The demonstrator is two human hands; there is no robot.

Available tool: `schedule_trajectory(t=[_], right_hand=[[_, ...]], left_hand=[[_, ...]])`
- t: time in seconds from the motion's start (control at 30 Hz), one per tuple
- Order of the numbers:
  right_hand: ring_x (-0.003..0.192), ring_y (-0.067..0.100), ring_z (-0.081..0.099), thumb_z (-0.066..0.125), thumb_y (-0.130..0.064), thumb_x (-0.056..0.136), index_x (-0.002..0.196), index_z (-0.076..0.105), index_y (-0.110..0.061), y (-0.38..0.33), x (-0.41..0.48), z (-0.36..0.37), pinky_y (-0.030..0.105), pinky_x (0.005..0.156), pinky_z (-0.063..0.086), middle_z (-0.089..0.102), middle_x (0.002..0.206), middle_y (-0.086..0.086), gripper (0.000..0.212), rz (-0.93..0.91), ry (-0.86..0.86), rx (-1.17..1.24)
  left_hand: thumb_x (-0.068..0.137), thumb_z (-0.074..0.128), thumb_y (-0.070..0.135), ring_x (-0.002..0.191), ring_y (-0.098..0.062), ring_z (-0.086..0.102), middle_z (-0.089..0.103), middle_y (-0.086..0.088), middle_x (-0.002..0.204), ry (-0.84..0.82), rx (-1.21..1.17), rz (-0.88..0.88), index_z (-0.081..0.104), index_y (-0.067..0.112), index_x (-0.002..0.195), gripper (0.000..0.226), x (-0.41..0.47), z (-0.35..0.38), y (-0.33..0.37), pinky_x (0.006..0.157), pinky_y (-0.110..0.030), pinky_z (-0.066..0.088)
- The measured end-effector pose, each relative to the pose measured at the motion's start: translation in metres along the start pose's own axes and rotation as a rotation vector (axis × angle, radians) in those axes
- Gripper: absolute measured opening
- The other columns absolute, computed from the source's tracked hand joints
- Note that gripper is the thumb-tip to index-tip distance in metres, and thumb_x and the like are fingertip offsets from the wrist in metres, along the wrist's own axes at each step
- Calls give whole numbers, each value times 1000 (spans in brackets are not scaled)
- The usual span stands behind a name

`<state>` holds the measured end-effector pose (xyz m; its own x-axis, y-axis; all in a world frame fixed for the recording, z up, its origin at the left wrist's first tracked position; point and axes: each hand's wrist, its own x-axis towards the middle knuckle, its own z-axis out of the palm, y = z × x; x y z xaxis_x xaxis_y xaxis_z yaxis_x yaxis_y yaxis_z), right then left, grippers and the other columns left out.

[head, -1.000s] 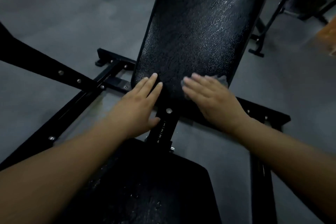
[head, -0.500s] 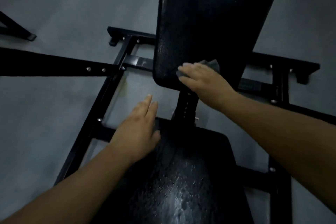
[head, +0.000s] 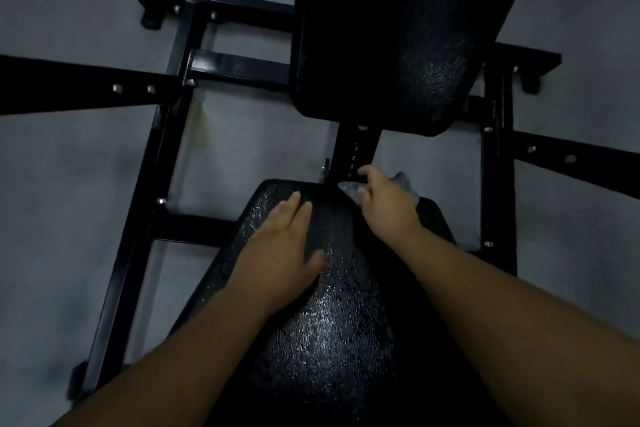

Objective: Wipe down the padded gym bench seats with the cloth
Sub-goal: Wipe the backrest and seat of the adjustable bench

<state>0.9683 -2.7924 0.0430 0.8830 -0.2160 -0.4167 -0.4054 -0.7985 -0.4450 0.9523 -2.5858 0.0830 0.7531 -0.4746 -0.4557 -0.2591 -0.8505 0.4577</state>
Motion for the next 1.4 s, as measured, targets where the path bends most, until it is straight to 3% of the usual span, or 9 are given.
schedule_trajectory(t=[0.13,0.23,0.37,0.53,0.7,0.9,1.13,1.3,1.4], right_hand=[[113,31,54,44,-37,104,119,62,-9,-4,27,9,32,77,35,62,119,15,36,213,-56,-272],[112,29,53,46,-34,103,113,65,-16,-1,20,7,32,77,31,59,121,11,28,97,-14,-413],[122,32,53,55,-25,98,91,58,-19,13,-29,-9,37,97,42,51,142,10,10,-149,-159,-131],[124,23,53,48,-41,100,106,68,-12,44,-121,-32,33,96,46,60,134,2,36,-109,-164,-98],[152,29,14,40,-27,99,157,20,-9,45,-66,-2,41,123,10,19,164,13,63,129,-145,-148],[154,24,9,10,-51,98,158,25,-18,59,-131,-9,42,125,6,15,167,5,70,-210,-235,-247],[152,33,12,7,-55,95,156,26,-29,70,-31,1,49,121,12,21,165,9,69,116,-95,-291],[154,26,6,18,-58,99,156,28,-32,77,-92,-9,46,125,7,16,167,1,64,-138,-183,-271],[153,24,13,14,-53,97,156,30,-26,94,-80,-18,43,124,14,21,166,0,67,-43,-164,-260]], left_hand=[[95,53,50,153,-20,7,3,-3,167,-11,44,12,13,17,159,81,18,2,-2,123,-40,18],[95,52,51,153,-23,7,4,-6,167,-33,75,-16,15,16,158,81,25,11,0,122,-44,21],[95,52,50,153,-24,8,5,-8,167,-66,87,-37,16,15,158,80,18,19,10,122,-44,20],[95,52,50,153,-24,9,6,-7,167,-76,77,-32,17,16,158,79,3,22,35,122,-45,21],[98,44,45,152,-25,11,9,-8,166,-73,110,-3,20,14,157,71,8,31,60,122,-45,20],[100,29,37,152,-24,12,12,-7,166,-102,202,-28,21,14,157,62,12,39,50,122,-42,18],[97,19,46,153,-22,11,14,-5,166,-110,241,1,25,16,157,68,29,45,36,123,-44,16],[93,10,53,152,-23,17,20,-5,165,-113,251,71,30,15,155,76,48,39,22,122,-44,19],[95,13,53,152,-22,18,21,-5,164,-110,243,79,31,14,155,74,50,34,14,122,-43,19]])
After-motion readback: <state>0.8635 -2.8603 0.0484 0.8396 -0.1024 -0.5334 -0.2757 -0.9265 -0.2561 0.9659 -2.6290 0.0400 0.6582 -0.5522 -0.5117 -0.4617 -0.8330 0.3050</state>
